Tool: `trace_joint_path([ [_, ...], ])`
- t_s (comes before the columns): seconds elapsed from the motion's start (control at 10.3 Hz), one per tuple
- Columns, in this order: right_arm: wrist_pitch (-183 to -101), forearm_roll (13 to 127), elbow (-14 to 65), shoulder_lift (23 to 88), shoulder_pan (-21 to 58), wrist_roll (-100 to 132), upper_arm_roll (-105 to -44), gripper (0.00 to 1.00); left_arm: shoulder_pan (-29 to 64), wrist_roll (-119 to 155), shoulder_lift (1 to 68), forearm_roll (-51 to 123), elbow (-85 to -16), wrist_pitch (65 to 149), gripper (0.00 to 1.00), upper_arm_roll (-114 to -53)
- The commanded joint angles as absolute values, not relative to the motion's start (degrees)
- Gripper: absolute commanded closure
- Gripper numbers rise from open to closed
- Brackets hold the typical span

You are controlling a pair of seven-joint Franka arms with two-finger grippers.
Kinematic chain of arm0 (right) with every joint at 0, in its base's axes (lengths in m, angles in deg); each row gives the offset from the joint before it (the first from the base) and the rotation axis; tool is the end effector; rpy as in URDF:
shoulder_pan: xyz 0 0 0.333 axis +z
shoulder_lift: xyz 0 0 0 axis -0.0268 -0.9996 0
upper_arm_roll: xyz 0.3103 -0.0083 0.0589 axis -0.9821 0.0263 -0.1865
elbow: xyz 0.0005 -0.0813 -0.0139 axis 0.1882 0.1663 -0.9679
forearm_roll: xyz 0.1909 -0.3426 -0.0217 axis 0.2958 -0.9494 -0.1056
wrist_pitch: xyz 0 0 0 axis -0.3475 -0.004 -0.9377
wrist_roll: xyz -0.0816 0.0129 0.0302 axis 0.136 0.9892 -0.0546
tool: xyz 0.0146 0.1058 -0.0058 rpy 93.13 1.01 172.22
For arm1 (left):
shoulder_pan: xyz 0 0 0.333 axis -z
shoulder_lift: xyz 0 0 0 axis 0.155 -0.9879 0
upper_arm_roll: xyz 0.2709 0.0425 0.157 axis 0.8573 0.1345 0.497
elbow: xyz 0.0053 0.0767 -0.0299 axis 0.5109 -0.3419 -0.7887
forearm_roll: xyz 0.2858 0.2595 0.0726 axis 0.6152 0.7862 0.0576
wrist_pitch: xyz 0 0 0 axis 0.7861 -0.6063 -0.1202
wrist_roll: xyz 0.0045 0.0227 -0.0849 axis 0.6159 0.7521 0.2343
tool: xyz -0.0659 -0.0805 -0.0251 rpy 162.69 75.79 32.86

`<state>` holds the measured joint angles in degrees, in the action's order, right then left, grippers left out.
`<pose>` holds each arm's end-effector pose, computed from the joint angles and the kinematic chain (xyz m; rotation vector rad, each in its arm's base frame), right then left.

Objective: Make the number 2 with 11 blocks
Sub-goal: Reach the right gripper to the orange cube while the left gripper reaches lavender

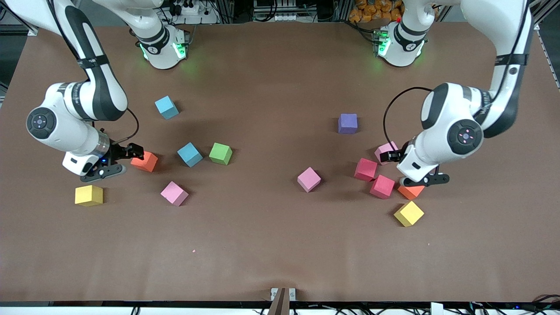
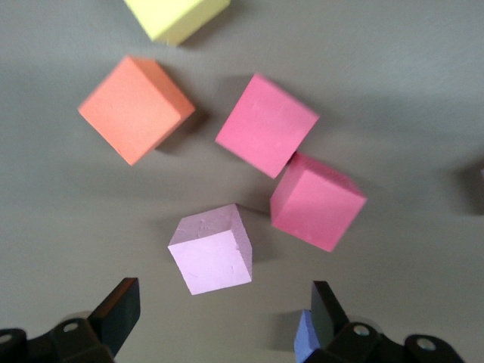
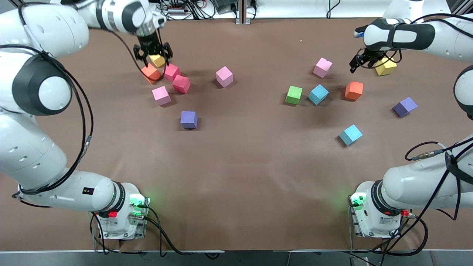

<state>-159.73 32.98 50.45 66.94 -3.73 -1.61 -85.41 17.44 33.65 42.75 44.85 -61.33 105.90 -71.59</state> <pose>0.5589 -0.0004 0.2975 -3.0504 -0.6050 0.0598 0.5755 -0.1495 0.3213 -3.0958 -0.2112 0.3032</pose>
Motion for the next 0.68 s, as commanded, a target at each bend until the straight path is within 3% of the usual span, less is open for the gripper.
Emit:
trace_joint_path([
  [0.0, -171.0, 32.6, 58.8, 67.3, -4.2, -16.0, -85.8, 0.00, 17.4, 38.6, 46.1, 44.7, -71.6, 112.4, 0.00, -71.6],
  [0.29, -170.5, 32.6, 60.1, 67.0, -5.0, -30.2, -85.7, 0.00, 16.7, 45.3, 45.3, 45.3, -77.6, 121.0, 0.00, -71.2],
  [0.58, -171.7, 32.6, 60.3, 65.5, -5.1, -40.0, -85.7, 0.00, 13.2, 45.4, 44.4, 46.5, -78.6, 122.9, 0.00, -71.5],
])
